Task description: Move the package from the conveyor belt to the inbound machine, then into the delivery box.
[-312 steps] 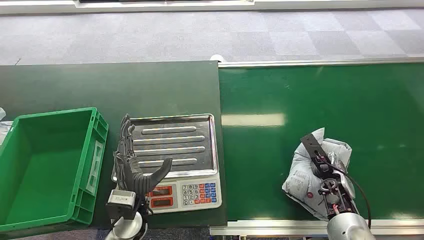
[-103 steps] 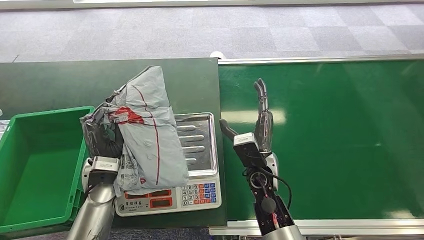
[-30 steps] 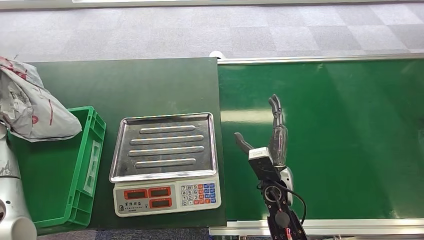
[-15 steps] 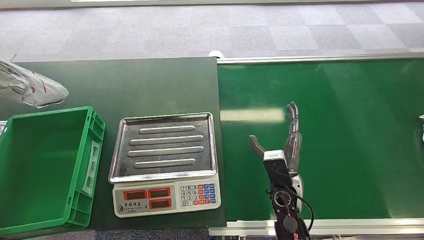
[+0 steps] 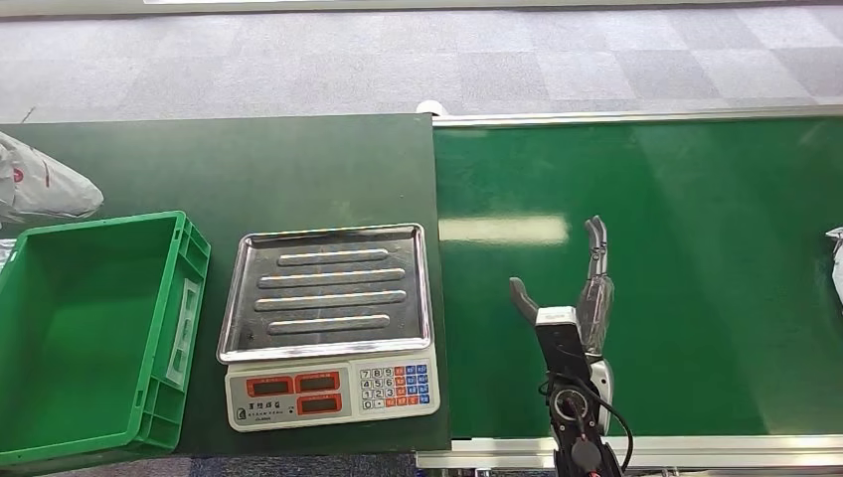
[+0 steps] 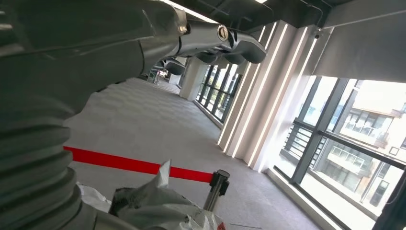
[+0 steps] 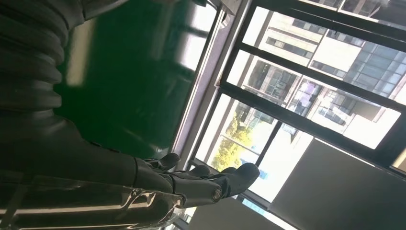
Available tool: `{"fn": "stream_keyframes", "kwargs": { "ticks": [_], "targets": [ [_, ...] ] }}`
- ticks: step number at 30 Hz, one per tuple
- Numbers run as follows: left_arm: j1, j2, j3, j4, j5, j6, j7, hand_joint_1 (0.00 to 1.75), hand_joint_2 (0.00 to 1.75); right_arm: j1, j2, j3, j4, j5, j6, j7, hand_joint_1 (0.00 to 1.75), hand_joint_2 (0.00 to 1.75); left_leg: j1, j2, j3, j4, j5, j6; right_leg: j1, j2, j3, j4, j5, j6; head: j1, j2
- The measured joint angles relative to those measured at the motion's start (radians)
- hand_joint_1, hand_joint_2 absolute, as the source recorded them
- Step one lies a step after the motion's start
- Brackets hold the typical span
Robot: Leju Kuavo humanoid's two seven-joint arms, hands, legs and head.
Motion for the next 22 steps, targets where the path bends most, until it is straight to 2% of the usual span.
{"fn": "stream_keyframes", "kwargs": {
  "ticks": [3, 6, 9, 13, 16, 19, 21, 22],
  "targets": [
    [-0.020, 0.008, -0.015, -0.001, -0.002, -0.146, -0.013, 0.00, 1.75, 0.025, -0.003, -0.033, -0.018, -0.001, 0.001, 0.000, 0.00, 1.75, 0.000, 0.000, 0.000, 0.000, 0.000, 0.000, 0.000, 0.000, 0.000, 0.000, 0.000, 0.000, 0.000, 0.000],
    [-0.029, 0.037, -0.027, -0.012, 0.040, -0.344, -0.066, 0.00, 1.75, 0.048, -0.006, -0.064, -0.041, 0.002, 0.012, 0.000, 0.00, 1.75, 0.000, 0.004, -0.001, 0.000, 0.000, 0.000, 0.000, 0.002, 0.000, 0.000, 0.000, 0.000, 0.000, 0.000],
    [-0.028, 0.094, -0.052, -0.037, 0.068, -0.511, -0.104, 0.00, 1.75, 0.060, -0.006, -0.087, -0.059, 0.016, 0.021, 0.000, 0.00, 1.75, 0.000, 0.008, -0.001, -0.001, -0.001, -0.001, 0.000, 0.006, -0.002, 0.000, 0.000, 0.000, 0.000, 0.000],
    [-0.006, 0.206, -0.105, -0.092, 0.121, -0.657, -0.158, 0.00, 1.75, 0.060, -0.003, -0.113, -0.067, 0.037, 0.029, 0.000, 0.00, 1.75, 0.000, 0.009, -0.001, -0.002, -0.001, -0.002, 0.000, 0.007, -0.003, 0.000, 0.000, -0.001, 0.000, 0.000],
    [0.093, 0.316, -0.119, -0.177, 0.257, -0.754, -0.205, 0.00, 1.75, 0.059, 0.001, -0.127, -0.068, 0.040, 0.030, 0.000, 0.00, 1.75, 0.000, 0.011, 0.000, -0.002, -0.002, -0.003, 0.000, 0.009, -0.003, 0.001, -0.001, -0.002, 0.000, 0.000],
    [0.256, 0.423, -0.087, -0.290, 0.419, -0.834, -0.220, 0.00, 1.75, 0.058, 0.002, -0.138, -0.070, 0.040, 0.031, 0.000, 0.00, 1.75, 0.000, 0.011, 0.000, -0.002, -0.003, -0.004, 0.000, 0.009, -0.003, 0.000, -0.003, -0.003, 0.000, 0.000],
    [0.361, 0.484, -0.052, -0.360, 0.488, -0.863, -0.209, 0.00, 1.75, 0.056, 0.003, -0.143, -0.070, 0.040, 0.031, 0.000, 0.00, 1.75, 0.000, 0.011, 0.000, -0.002, -0.003, -0.004, 0.000, 0.009, -0.003, 0.000, -0.003, -0.004, 0.000, 0.000],
    [0.385, 0.499, -0.042, -0.377, 0.501, -0.869, -0.205, 0.00, 1.75, 0.056, 0.003, -0.145, -0.070, 0.040, 0.031, 0.000, 0.00, 1.75, 0.000, 0.010, 0.000, -0.002, -0.003, -0.004, 0.000, 0.009, -0.003, 0.000, -0.003, -0.004, 0.000, 0.000]
  ]
}}
